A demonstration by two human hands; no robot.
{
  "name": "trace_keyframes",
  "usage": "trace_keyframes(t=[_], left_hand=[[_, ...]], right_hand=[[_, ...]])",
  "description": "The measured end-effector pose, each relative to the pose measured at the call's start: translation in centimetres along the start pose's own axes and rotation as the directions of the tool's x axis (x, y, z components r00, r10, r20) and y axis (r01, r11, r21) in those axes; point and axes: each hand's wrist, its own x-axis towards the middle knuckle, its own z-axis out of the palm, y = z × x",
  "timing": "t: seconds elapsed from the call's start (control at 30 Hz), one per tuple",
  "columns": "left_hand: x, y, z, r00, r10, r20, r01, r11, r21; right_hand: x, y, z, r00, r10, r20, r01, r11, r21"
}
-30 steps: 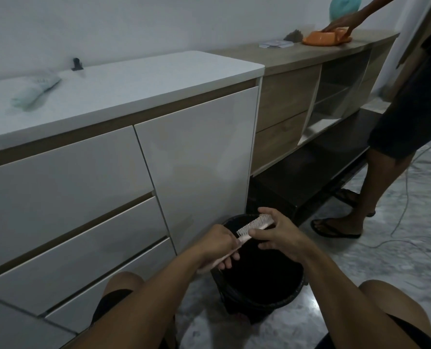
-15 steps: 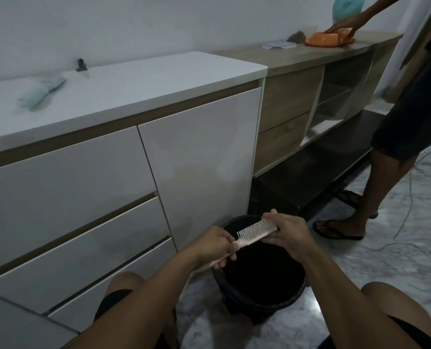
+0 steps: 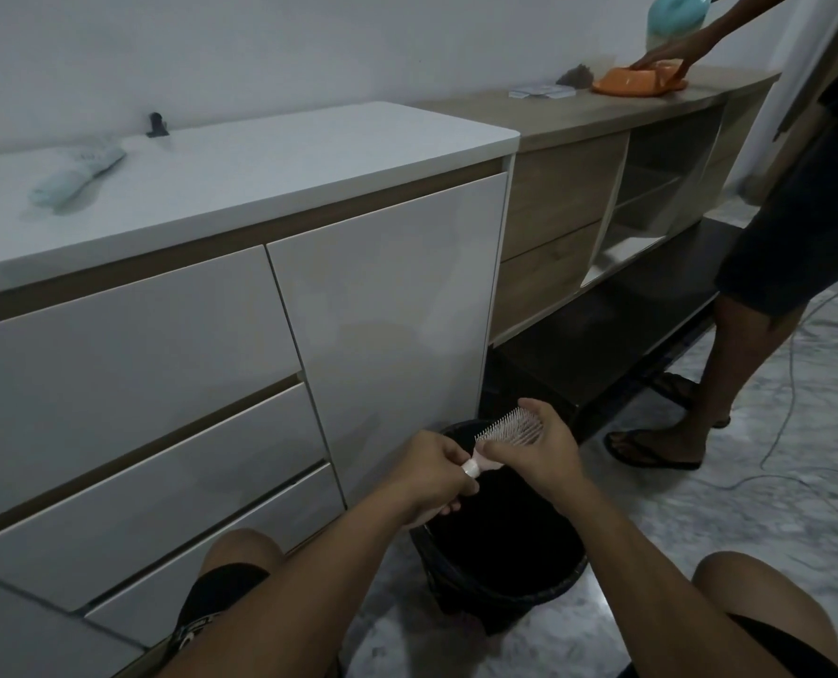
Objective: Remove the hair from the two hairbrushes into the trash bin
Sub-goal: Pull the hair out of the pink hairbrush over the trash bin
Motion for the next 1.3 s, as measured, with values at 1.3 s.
trace_keyframes(t=[1.3], left_hand=[[-1.1,-0.8,-1.1,0.996,-0.024,-0.084,0.02,0.998,-0.056]], right_hand=[[1.1,0.4,-0.4,0.906,0.242,-0.348,-0.194,0.967,0.166]])
